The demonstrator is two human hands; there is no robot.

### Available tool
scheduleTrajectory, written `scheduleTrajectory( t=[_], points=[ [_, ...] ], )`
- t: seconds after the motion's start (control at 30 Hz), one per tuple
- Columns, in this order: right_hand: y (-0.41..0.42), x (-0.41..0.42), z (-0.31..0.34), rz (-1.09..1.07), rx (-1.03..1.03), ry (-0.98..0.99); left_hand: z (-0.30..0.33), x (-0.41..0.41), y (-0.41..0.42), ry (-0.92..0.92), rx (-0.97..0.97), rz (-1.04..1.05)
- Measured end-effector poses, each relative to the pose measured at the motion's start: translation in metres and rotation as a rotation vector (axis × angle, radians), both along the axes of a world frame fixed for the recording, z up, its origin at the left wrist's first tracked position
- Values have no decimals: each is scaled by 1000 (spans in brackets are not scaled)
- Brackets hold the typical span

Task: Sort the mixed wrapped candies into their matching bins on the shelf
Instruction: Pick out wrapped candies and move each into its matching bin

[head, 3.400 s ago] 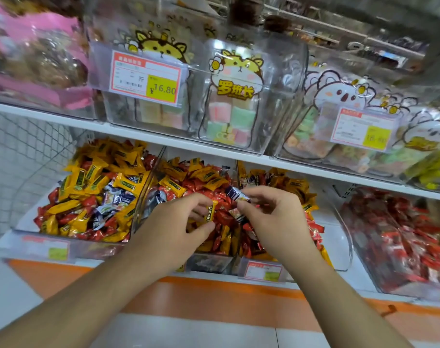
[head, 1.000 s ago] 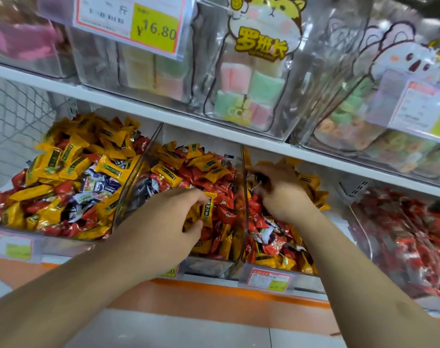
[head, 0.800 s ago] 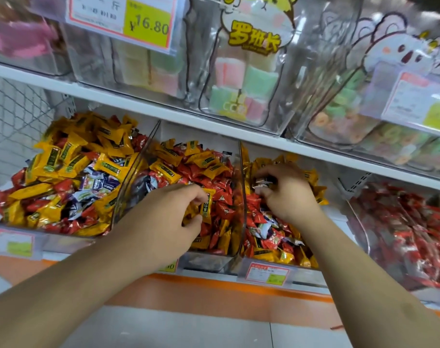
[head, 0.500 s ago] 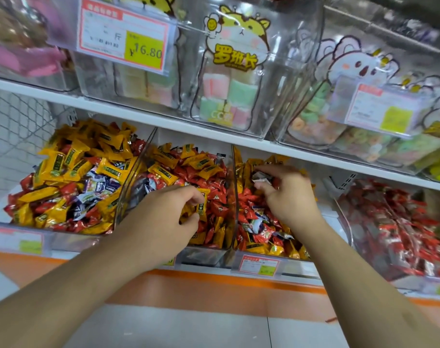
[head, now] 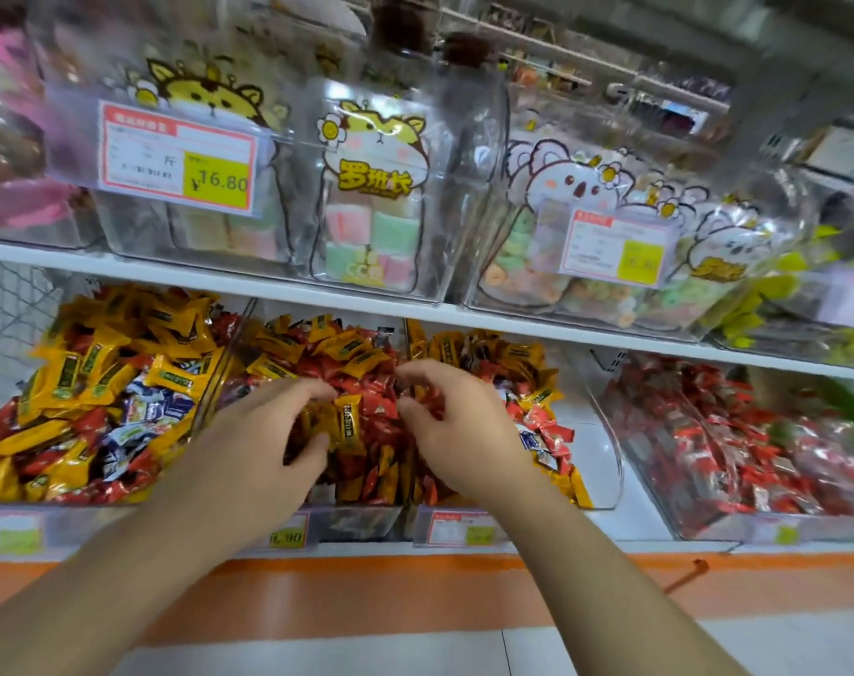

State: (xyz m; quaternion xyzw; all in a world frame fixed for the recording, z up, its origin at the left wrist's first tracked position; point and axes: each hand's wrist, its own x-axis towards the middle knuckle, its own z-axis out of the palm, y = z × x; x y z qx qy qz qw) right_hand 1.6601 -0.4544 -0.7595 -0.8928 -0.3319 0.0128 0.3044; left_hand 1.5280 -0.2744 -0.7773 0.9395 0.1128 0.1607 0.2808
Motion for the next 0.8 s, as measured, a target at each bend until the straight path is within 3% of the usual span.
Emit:
scheduleTrajectory(
  t=[0.23, 0.57, 0.8],
  points=[
    [-57, 39, -8, -312, 24, -38, -13, 9, -20, 62, 14, -191],
    [-52, 74, -32, -206, -139, -176, -25, 22, -43, 96, 71, -292],
    [-50, 71, -35, -316, -21, -147, -27, 20, -46, 50, 5, -276]
  ],
)
